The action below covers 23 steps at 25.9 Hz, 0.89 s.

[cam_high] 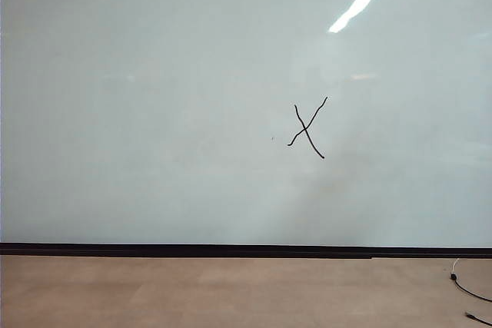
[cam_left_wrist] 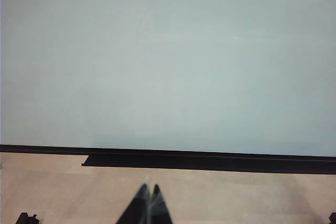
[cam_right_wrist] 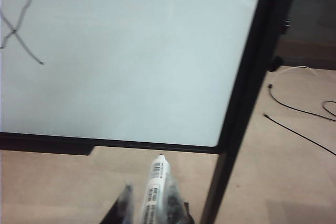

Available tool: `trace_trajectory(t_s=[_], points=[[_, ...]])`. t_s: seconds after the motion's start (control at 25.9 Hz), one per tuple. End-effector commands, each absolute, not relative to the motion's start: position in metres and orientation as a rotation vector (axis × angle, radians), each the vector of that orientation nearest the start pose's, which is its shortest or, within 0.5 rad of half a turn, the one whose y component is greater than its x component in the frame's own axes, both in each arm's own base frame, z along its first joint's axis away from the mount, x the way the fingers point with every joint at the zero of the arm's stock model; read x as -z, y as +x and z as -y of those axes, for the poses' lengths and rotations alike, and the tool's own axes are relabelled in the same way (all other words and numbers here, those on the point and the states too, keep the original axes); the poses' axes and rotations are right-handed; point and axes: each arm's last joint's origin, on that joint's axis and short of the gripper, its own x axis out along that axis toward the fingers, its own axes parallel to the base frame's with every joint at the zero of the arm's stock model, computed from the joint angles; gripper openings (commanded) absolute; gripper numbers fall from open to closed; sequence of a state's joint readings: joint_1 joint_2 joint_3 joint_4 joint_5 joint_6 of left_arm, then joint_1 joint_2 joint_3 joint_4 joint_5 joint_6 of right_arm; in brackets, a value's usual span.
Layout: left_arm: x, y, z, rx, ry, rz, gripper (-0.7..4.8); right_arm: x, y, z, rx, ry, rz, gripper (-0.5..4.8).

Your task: Pick up the pen on the shelf to the right of the whiteboard and draw a cross mark.

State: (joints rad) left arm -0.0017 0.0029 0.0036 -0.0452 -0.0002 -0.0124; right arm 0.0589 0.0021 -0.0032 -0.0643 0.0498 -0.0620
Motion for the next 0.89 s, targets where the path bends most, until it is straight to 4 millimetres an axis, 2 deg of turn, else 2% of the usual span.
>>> trace_trajectory(t_s=[0.04, 0.89], points=[[-0.1617, 0.0974, 0.0003, 0.006, -0.008, -0.036, -0.04, -0.1598, 0.0976, -0.0032, 0.001, -0.075, -0.04, -0.05], [-0.1617, 0.0974, 0.0003, 0.006, -0.008, -0.036, -0.04, -0.1582, 0.0975, -0.0022, 0.042, -0.076, -0.058, -0.01]])
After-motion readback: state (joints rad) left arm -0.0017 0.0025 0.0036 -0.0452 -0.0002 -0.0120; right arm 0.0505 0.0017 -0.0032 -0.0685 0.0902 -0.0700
